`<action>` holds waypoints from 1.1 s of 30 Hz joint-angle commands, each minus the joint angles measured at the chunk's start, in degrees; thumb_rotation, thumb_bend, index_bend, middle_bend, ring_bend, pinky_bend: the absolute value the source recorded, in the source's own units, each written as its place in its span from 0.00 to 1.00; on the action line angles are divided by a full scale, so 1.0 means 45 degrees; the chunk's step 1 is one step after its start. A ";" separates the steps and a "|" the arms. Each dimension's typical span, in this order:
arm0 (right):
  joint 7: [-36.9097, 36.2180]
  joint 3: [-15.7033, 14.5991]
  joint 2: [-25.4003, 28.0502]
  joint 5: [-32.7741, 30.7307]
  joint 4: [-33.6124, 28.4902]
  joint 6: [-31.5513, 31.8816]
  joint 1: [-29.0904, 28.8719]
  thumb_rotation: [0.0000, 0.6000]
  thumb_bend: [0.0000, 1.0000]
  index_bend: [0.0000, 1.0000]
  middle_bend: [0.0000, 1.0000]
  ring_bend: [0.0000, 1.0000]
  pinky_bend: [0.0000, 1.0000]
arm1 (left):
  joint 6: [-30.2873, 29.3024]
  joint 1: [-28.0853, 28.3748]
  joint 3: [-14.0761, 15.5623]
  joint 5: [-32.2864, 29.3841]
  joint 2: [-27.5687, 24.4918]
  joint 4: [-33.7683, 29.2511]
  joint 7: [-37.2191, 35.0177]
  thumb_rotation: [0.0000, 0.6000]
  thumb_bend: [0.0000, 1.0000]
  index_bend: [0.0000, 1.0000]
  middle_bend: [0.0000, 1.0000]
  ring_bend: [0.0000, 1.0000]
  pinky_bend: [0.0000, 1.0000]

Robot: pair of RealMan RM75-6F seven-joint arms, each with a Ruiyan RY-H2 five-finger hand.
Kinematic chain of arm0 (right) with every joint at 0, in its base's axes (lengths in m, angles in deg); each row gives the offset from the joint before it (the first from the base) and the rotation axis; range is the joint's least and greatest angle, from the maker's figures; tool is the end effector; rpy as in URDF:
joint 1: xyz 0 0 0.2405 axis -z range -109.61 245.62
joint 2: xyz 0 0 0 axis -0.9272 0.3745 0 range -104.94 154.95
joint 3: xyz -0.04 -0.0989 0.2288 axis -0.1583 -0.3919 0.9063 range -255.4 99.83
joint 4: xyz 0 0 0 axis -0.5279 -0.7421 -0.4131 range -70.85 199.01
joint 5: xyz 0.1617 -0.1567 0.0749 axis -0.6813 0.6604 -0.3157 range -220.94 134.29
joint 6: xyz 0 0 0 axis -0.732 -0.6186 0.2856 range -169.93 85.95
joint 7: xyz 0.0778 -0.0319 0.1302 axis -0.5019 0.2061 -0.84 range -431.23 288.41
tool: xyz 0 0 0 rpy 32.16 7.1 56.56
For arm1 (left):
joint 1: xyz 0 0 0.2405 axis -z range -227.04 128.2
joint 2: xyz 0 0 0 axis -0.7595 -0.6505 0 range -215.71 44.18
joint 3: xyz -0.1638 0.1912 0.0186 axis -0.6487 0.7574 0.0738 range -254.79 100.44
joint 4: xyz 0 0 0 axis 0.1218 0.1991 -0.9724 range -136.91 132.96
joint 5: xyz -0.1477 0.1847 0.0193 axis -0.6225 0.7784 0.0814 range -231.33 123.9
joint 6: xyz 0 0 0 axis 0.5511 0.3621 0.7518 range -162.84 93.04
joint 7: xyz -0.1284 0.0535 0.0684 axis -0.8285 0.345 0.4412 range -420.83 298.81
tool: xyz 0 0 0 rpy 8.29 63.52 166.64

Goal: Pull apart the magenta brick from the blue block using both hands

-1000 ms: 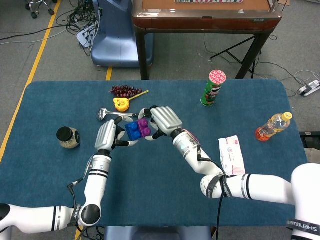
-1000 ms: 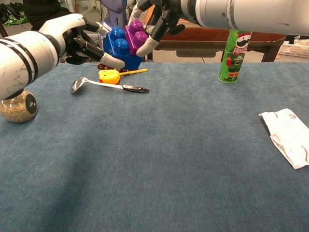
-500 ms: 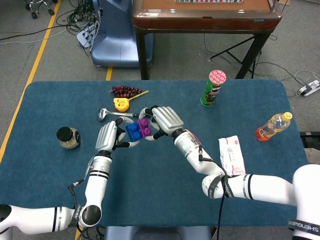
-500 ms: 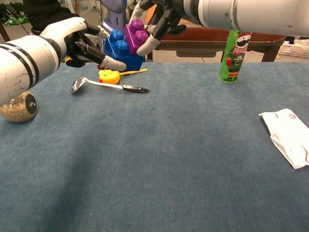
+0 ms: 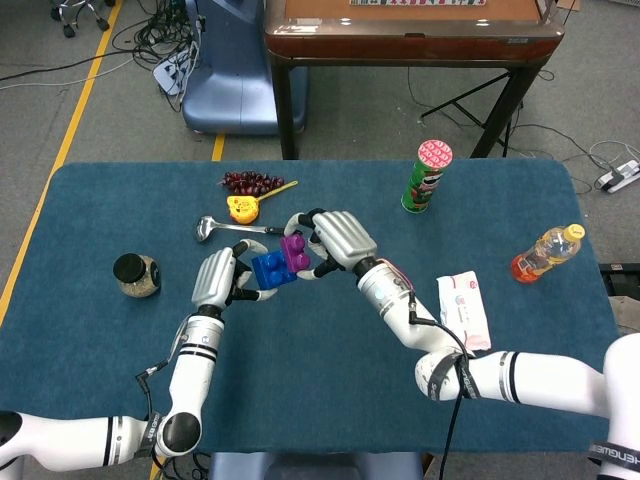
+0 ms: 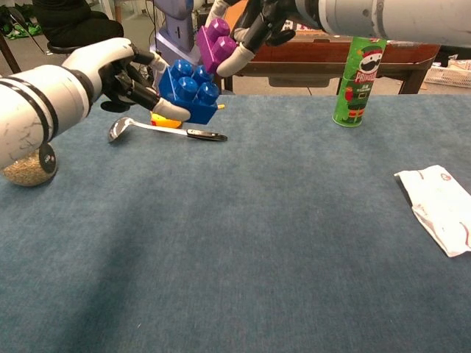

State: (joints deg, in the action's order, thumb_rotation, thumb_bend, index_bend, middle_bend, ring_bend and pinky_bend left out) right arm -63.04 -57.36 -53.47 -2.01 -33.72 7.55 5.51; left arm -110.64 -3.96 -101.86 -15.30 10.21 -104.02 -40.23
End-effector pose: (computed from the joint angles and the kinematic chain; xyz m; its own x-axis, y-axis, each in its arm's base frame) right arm 0.0114 -0.3981 0.0076 0.0863 -0.3921 0.9159 -0.9218 -0.3802 -0.0759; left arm -0.0517 0.3485 -0.0187 -0.1705 0.1861 0.9676 0.9847 -0.0025 0.1740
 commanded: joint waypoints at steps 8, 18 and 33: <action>0.0096 -0.0936 0.0392 0.0264 -0.0184 -0.0032 0.0736 1.00 0.33 0.72 1.00 1.00 1.00 | 0.1295 -0.0315 0.1043 -0.0370 -0.0608 -0.0186 0.0290 1.00 0.00 0.68 1.00 1.00 1.00; 0.1274 -0.2786 -0.0407 0.0100 0.0957 -0.0821 0.0991 1.00 0.32 0.71 1.00 1.00 1.00 | 0.3194 -0.0160 0.2181 -0.1387 -0.1410 -0.0131 0.0930 1.00 0.00 0.62 1.00 1.00 1.00; 0.1813 -0.3581 0.1062 -0.0631 -0.0038 -0.1298 0.1173 1.00 0.00 0.00 0.75 0.73 0.89 | 0.2255 0.0275 0.3166 -0.2197 -0.2660 -0.1146 0.2977 1.00 0.00 0.00 0.92 0.97 1.00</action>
State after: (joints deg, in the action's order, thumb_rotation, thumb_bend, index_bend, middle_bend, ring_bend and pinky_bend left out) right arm -54.24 -73.16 -51.24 -5.71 -31.59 0.61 9.54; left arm -98.84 -2.05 -88.21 -25.56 -0.25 -107.74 -27.05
